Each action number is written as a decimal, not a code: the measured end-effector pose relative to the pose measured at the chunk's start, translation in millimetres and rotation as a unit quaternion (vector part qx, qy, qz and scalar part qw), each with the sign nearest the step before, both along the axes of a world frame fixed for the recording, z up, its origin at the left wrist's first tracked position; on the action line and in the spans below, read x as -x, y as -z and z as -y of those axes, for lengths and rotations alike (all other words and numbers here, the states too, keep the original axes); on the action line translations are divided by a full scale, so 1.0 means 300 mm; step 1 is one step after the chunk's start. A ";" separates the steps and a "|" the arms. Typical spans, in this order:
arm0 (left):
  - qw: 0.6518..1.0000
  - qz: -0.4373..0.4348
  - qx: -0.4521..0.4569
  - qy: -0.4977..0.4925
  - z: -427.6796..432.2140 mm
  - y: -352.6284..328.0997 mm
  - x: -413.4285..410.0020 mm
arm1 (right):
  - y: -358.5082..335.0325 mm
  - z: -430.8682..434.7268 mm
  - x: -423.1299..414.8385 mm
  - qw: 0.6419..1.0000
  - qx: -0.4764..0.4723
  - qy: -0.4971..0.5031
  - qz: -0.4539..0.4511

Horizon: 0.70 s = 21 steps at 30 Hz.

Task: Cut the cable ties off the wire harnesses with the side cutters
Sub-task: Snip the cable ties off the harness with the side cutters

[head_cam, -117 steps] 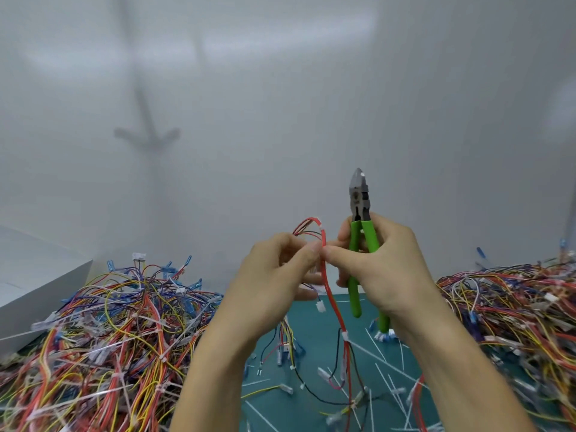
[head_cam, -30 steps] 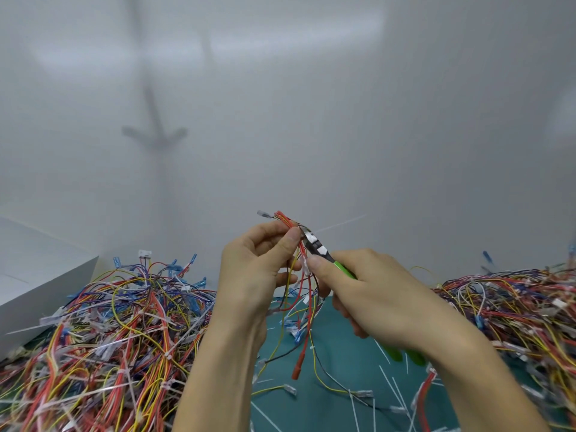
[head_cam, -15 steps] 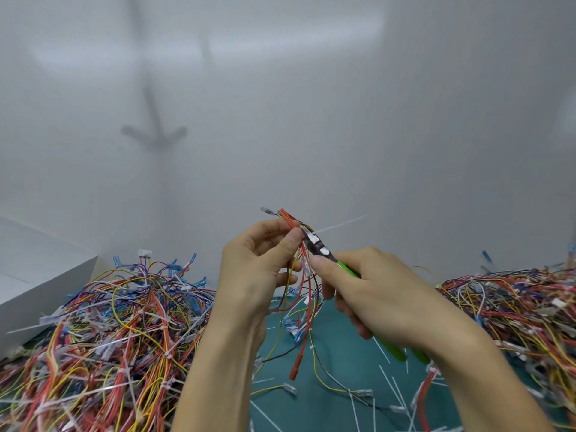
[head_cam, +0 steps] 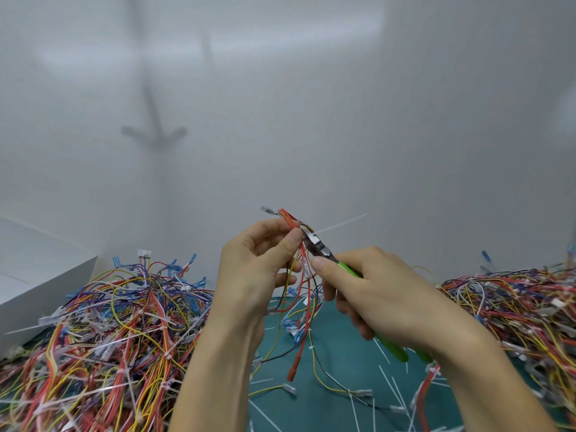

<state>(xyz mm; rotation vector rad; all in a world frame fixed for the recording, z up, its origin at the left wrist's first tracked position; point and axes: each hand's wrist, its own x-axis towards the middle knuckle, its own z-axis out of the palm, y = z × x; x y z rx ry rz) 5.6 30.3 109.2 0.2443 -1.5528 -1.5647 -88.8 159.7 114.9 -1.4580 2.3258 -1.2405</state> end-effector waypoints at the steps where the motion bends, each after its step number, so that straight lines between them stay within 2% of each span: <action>1: 1.000 0.000 0.001 0.000 0.000 0.000 0.000 | 0.000 -0.001 0.000 1.000 0.000 -0.004 0.006; 21: 0.999 -0.003 0.019 -0.031 -0.007 -0.008 -0.009 | 0.026 0.023 0.026 0.989 0.009 -0.089 0.120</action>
